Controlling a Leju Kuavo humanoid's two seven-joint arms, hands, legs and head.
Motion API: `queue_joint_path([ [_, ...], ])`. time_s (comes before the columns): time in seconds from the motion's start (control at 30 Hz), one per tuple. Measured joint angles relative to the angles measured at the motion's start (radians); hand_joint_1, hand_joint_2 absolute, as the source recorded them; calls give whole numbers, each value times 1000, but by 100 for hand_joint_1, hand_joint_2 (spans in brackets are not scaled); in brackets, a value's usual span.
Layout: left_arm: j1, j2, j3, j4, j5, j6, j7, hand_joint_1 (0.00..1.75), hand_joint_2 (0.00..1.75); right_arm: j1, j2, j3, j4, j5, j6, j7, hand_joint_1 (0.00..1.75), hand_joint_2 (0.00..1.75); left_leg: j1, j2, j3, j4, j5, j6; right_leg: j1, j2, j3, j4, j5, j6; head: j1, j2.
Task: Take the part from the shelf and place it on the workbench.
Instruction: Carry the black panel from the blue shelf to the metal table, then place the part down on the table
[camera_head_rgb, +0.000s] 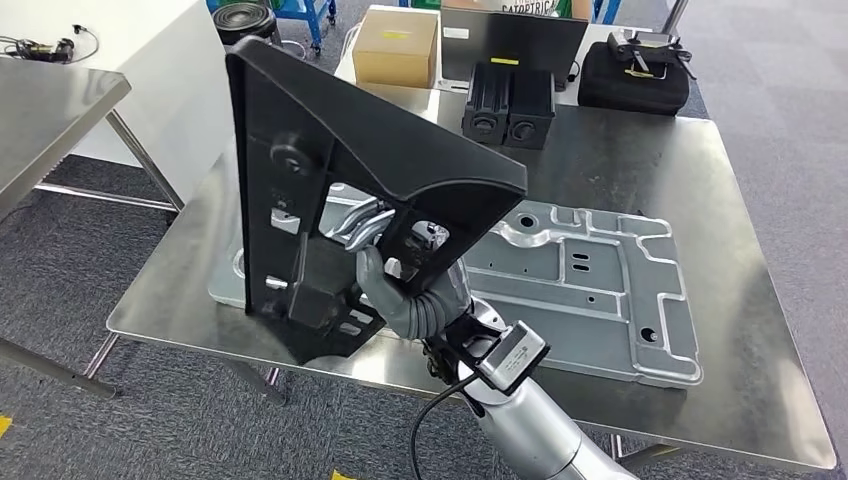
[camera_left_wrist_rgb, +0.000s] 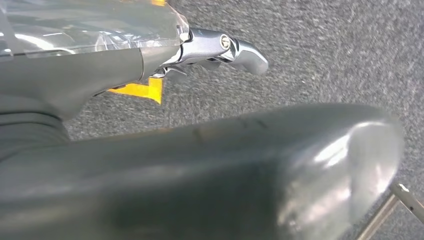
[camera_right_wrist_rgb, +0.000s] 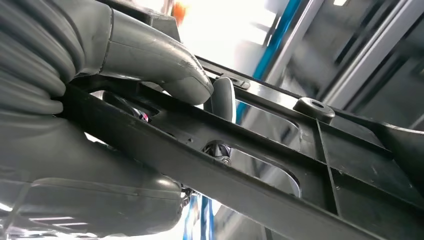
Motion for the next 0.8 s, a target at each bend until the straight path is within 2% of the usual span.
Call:
queue_joint_path([
  [0.03,-1,1,0,0,0,-1,-1,0,0,-5,2,-3,0,14,-30,1,175,175,-2,0,9,-29,9,7,1,0,-2,3,-2,6,0,0],
  [0.1,0,2,1,0,0,-2,-6,0,0,-15,3,-9,0,46,-86,5,175,175,-6,-1,10,-38,5,26,3,1,-7,7,-4,18,0,0],
  [0.13,1,3,1,0,0,-2,-8,0,0,-18,3,-12,0,71,-116,7,175,175,-5,-1,9,-37,13,35,3,0,-8,10,-7,23,0,0],
  [0.2,0,3,1,0,2,-1,-10,0,0,-23,4,-15,1,155,-195,13,175,175,-4,0,10,-40,17,47,1,-4,-23,46,-35,34,0,0],
  [0.23,-1,2,1,0,2,0,-11,0,0,-25,4,-15,3,206,-238,18,175,175,-4,1,10,-41,18,52,-1,-6,-41,89,-61,38,0,0],
  [0.3,-1,3,1,0,2,4,-11,0,0,-29,5,-15,14,333,-336,44,175,175,-7,1,10,-40,17,58,-1,-10,-104,223,-123,43,0,0],
  [0.33,-1,3,1,0,2,5,-11,0,0,-31,6,-15,23,399,-379,64,175,175,-9,1,11,-40,17,59,-2,-10,-130,275,-139,43,0,0],
  [0.37,0,3,1,0,2,6,-12,0,0,-36,6,-15,35,463,-415,86,175,175,-11,1,11,-40,16,60,-1,-10,-143,298,-135,41,0,0],
  [0.4,0,3,1,0,2,8,-12,0,0,-42,6,-15,46,512,-440,103,175,175,-14,0,13,-40,15,61,0,-10,-134,274,-111,37,0,0],
  [0.47,0,2,1,0,2,9,-13,0,0,-56,7,-15,62,562,-462,121,175,175,-18,-1,18,-40,13,61,5,-10,-74,141,-39,21,0,0],
  [0.5,-1,1,1,0,2,10,-13,0,0,-63,8,-15,68,582,-470,132,175,175,-21,-1,18,-40,12,60,9,-10,-44,76,-14,12,0,0],
  [0.53,-1,0,1,0,2,10,-14,0,0,-72,10,-15,75,612,-479,150,175,175,-21,-1,17,-40,12,57,13,-10,-25,34,-1,5,0,0],
  [0.6,-2,-1,1,0,2,8,-16,0,0,-87,11,-17,91,700,-504,202,175,175,-19,0,15,-43,13,48,19,-9,-16,8,2,-1,0,0],
  [0.7,-4,0,1,0,2,5,-16,0,0,-103,12,-32,116,851,-529,279,175,175,-21,1,15,-33,0,33,10,-10,-2,-19,12,-7,0,0],
  [0.73,-5,0,1,0,2,4,-16,0,0,-111,12,-43,124,904,-534,302,175,175,-21,0,-1,5,-22,28,6,-11,3,-27,16,-9,0,0],
  [0.8,-6,1,1,0,2,3,-13,0,0,-125,13,-73,140,982,-540,338,175,175,-15,-1,-60,131,-82,20,4,-13,7,-31,18,-12,0,0],
])
